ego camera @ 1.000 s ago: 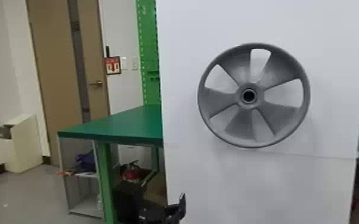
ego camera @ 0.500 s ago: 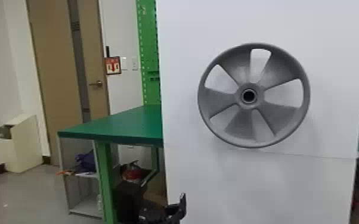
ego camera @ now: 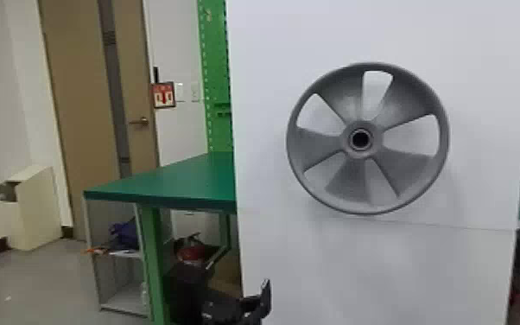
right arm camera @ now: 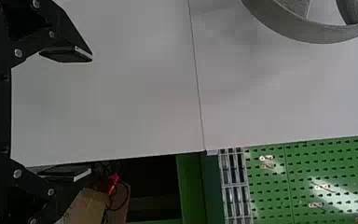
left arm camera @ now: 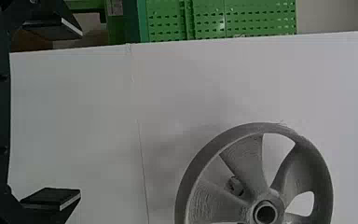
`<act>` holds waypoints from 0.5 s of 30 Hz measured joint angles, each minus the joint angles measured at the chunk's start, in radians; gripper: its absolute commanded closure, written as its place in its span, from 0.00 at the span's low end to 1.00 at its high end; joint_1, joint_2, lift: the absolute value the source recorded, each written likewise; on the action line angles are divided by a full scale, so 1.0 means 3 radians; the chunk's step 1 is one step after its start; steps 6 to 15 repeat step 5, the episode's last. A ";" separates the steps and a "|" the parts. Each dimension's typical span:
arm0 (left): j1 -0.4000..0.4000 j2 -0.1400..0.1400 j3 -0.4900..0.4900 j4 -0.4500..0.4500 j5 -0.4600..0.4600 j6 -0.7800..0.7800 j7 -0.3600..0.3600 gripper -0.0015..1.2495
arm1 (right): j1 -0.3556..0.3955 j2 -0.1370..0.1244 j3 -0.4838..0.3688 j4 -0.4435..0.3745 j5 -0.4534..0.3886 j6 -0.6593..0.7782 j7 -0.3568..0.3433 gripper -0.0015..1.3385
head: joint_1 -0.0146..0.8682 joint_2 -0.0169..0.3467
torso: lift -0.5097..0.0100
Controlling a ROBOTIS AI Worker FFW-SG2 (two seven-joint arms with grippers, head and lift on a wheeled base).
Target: Hold the wheel and insert it
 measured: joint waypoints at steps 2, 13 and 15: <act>0.0001 0.0000 0.0000 0.0003 0.0000 -0.0003 0.0000 0.08 | 0.0000 0.0004 0.0000 0.0003 -0.0002 -0.0003 0.0003 0.31 | 0.22 1.00 | 0.04; 0.0001 0.0000 0.0000 0.0004 0.0000 -0.0008 0.0000 0.08 | -0.0003 0.0008 -0.0001 0.0004 -0.0005 -0.0009 0.0003 0.31 | 0.22 1.00 | 0.04; 0.0001 0.0000 0.0000 0.0004 0.0000 -0.0008 0.0000 0.08 | -0.0003 0.0008 -0.0001 0.0004 -0.0005 -0.0009 0.0003 0.31 | 0.22 1.00 | 0.04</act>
